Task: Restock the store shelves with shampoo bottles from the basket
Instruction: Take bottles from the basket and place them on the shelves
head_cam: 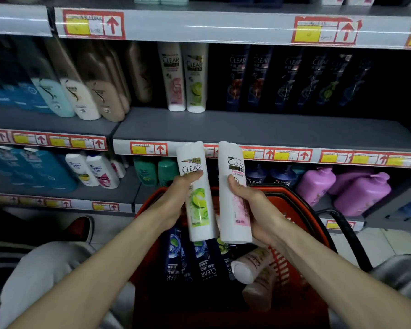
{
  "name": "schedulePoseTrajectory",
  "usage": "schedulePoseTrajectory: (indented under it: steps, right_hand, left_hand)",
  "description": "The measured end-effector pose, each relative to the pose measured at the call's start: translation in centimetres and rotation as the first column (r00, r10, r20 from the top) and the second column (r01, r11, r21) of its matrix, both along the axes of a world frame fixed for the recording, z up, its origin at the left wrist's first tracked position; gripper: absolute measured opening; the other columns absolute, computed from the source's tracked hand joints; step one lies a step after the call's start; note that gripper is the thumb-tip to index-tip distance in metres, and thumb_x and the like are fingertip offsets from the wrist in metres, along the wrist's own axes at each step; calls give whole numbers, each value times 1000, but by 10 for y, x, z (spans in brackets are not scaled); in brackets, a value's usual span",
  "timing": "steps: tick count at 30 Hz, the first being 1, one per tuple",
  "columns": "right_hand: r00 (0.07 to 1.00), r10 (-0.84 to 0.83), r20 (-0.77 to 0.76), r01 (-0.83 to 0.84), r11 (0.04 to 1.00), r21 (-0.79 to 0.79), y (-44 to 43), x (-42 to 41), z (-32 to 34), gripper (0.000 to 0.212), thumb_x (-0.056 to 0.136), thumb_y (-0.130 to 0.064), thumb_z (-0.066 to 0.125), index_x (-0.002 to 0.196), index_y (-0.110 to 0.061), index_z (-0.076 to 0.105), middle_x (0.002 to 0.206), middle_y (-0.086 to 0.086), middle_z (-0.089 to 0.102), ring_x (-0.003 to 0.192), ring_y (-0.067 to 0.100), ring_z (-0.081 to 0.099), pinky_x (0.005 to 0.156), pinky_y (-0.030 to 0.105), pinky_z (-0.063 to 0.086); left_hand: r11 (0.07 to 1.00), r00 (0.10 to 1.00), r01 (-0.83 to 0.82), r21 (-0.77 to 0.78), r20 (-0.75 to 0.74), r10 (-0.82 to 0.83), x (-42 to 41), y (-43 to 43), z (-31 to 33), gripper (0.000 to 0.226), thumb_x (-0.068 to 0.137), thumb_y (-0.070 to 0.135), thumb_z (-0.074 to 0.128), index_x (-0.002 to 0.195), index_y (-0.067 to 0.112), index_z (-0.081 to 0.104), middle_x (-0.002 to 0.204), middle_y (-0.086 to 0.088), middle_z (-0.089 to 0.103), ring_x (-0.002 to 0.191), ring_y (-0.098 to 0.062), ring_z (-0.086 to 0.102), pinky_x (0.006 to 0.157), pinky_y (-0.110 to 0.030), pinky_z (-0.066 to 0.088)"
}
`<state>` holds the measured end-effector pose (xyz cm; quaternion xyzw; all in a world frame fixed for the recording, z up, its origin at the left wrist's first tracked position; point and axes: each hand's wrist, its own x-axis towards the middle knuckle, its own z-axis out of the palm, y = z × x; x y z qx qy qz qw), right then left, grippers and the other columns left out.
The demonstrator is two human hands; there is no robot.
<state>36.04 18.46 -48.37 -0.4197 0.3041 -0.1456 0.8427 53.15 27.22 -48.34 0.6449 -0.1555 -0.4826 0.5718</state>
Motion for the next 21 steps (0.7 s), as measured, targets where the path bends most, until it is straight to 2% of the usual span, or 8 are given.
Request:
schedulePoseTrajectory:
  steps: [3, 6, 9, 11, 15, 19, 21]
  right_hand:
    - [999, 13, 39, -16, 998, 65, 3, 5, 6, 39, 89, -42, 77, 111, -10, 77, 107, 13, 76, 92, 28, 75, 82, 42, 60]
    - [994, 6, 110, -24, 988, 154, 6, 11, 9, 33, 95, -34, 70, 116, -9, 75, 117, 16, 73, 102, 31, 73, 89, 46, 59]
    - [990, -28, 135, -3, 976, 220, 5, 15, 9, 29, 93, -26, 63, 113, -6, 70, 100, 14, 73, 86, 28, 74, 80, 44, 61]
    - [990, -34, 139, 3, 976, 217, 2, 15, 11, 34, 89, -22, 62, 119, -5, 64, 98, 13, 71, 85, 27, 72, 78, 43, 61]
    - [989, 32, 143, -42, 997, 66, -10, 23, 25, 32, 88, -7, 66, 118, 4, 68, 110, 19, 73, 97, 32, 73, 84, 46, 61]
    - [992, -58, 115, 80, 977, -199, -33, 46, 54, 36, 85, 0, 69, 121, 4, 69, 117, 21, 74, 108, 35, 71, 95, 47, 57]
    - [989, -103, 103, 131, 939, -317, -47, 65, 71, 34, 87, 1, 71, 121, 0, 69, 114, 15, 76, 103, 30, 74, 90, 43, 58]
  left_hand:
    - [1000, 1000, 12, 22, 13, -12, 0, 4, 0, 23, 101, 33, 57, 107, 16, 71, 88, -5, 79, 83, -24, 73, 94, -45, 55]
    - [999, 1000, 18, 31, 3, -18, 2, 8, 0, 26, 102, 29, 52, 108, 13, 71, 87, -7, 78, 83, -25, 71, 94, -45, 52]
    - [999, 1000, 12, 39, 0, -12, 8, 10, 3, 22, 101, 21, 52, 107, 12, 70, 95, -11, 77, 85, -25, 70, 88, -41, 53]
    - [999, 999, 26, 21, 24, -26, 16, 11, 9, 17, 99, 15, 54, 105, 14, 70, 102, -10, 76, 89, -23, 70, 91, -41, 52]
    - [991, 988, 89, -101, 134, -75, 38, 8, 30, 19, 98, 9, 61, 110, 22, 69, 111, -3, 78, 102, -20, 71, 96, -37, 51]
    - [971, 961, 118, -210, 269, -59, 65, -8, 53, 26, 101, 15, 62, 126, 21, 62, 121, 0, 75, 114, -20, 69, 100, -37, 52]
    - [963, 927, 147, -226, 371, -54, 83, -20, 66, 25, 103, 16, 60, 128, 21, 59, 123, 0, 73, 113, -16, 69, 99, -35, 55]
